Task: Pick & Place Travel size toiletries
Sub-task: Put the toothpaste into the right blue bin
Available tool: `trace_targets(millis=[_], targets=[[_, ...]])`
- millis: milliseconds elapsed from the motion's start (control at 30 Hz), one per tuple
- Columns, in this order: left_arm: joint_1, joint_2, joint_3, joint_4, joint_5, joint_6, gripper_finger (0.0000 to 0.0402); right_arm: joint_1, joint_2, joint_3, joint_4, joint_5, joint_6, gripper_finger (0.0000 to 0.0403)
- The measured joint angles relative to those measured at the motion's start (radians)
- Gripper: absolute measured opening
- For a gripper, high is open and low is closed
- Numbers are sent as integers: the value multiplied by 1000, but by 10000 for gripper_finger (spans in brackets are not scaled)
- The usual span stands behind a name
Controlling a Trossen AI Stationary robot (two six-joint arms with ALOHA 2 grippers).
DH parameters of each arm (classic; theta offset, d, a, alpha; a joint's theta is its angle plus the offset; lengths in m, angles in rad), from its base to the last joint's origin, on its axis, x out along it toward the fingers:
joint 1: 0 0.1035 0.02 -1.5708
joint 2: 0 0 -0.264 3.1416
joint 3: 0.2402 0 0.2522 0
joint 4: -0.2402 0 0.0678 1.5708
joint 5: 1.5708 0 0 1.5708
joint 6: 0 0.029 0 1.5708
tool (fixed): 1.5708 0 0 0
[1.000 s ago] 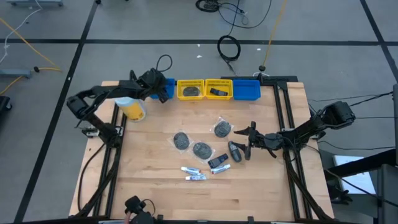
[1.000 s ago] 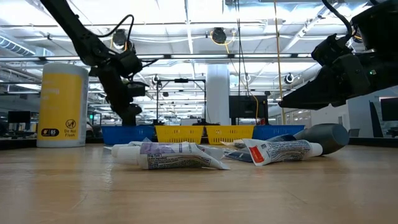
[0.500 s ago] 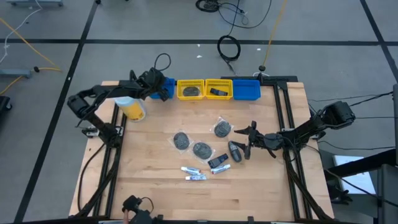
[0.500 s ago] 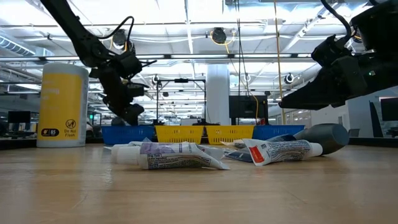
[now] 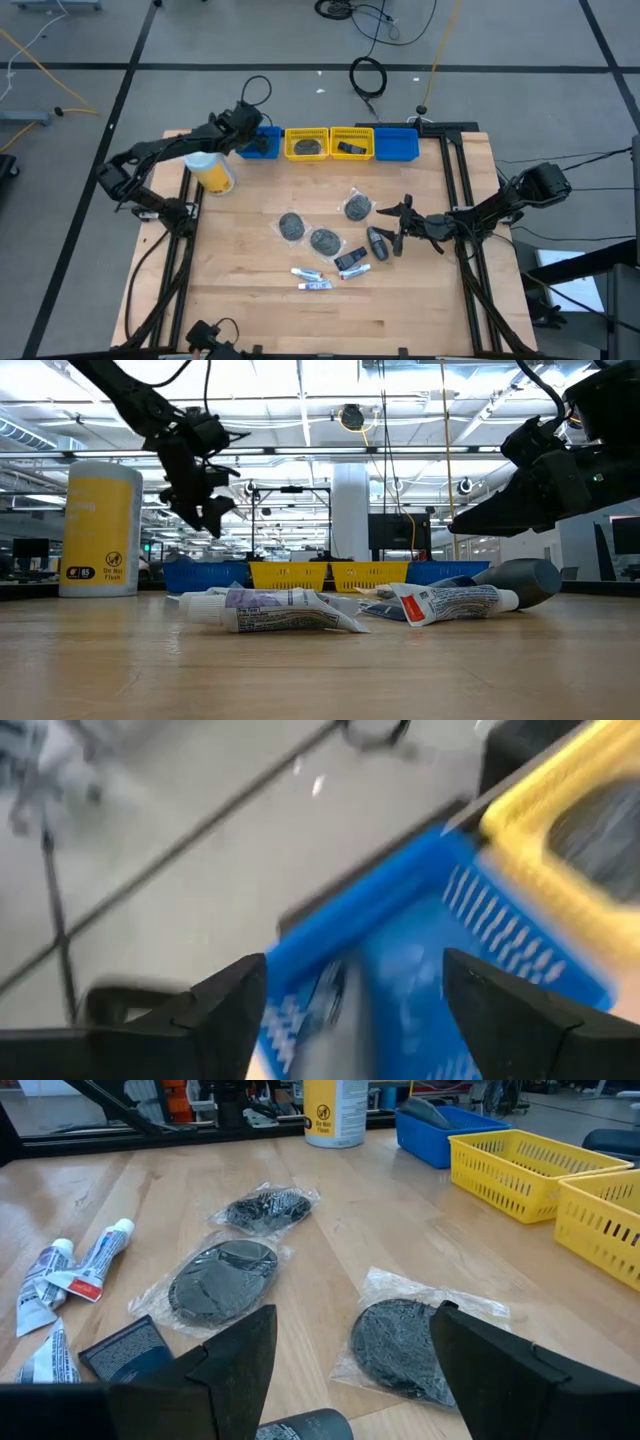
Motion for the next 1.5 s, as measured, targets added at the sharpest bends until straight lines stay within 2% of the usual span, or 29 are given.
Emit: trace_targets(millis=[167,267,500,667,867,1133,1233,1367,1500], targets=[[29,0,79,-243,-63,-116,232,0,0,0,0,0,0,256],[52,0,92,-310,-61,-166,191,0,0,0,0,0,0,256],[91,27,86,-292,20,-138,79,0,0,0,0,0,3,256],[57,53,86,-172,98,-45,12,0,0,0,1,0,8,256],[-86,54,65,53,212,8,17,0,0,0,6,-1,26,256],[-375,53,-145,507,297,79,6,-5,0,0,8,17,27,256],[-486,53,-224,636,308,30,17,-22,0,8,6,52,54,256],[-630,53,-321,774,305,-62,18,-50,-7,35,-55,36,104,256],[-753,53,-398,908,222,-198,4,-98,-63,94,-318,-110,177,256]])
